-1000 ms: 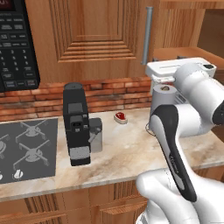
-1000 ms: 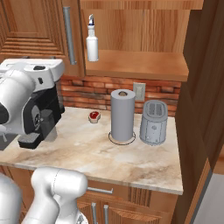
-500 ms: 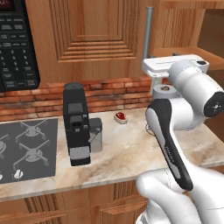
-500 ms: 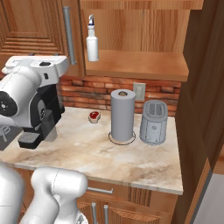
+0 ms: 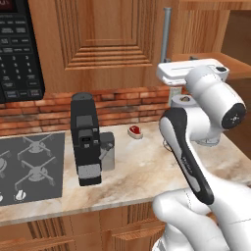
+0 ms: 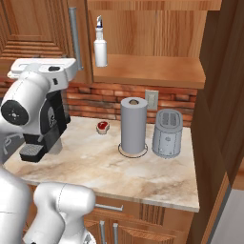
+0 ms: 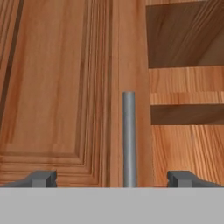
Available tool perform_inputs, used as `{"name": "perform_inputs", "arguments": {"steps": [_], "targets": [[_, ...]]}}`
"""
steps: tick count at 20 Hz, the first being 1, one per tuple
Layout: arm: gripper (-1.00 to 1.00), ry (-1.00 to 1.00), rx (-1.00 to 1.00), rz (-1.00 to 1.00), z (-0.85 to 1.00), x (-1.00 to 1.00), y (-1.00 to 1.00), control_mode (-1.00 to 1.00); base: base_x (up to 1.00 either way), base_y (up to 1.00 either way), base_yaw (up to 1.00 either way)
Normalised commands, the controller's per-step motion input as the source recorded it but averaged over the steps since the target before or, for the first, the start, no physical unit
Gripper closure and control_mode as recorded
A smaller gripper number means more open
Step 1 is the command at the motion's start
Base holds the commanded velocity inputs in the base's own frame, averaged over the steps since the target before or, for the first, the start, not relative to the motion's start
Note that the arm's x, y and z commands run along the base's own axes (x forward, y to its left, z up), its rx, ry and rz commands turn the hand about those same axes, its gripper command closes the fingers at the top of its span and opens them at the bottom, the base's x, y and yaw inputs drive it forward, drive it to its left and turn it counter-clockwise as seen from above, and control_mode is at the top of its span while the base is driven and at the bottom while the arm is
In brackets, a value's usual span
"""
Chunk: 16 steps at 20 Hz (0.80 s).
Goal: Pick the dish brush and spray from the cabinet and place them on the counter.
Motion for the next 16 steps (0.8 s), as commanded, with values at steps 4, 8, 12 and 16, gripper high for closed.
{"name": "perform_inputs", "arguments": {"steps": [4,8,12,16], "targets": [[-1.00,-0.03,0.00,0.01,0.00,0.21,0.00,-1.00,0.00,0.00,0.00],[-1.00,0.00,0.00,0.00,0.00,0.26,0.00,-1.00,0.00,0.00,0.00],[-1.00,0.00,0.00,0.00,0.00,0.23,0.00,-1.00,0.00,0.00,0.00],[-1.00,0.00,0.00,0.00,0.00,0.15,-0.02,-1.00,0.00,0.00,0.00]]}}
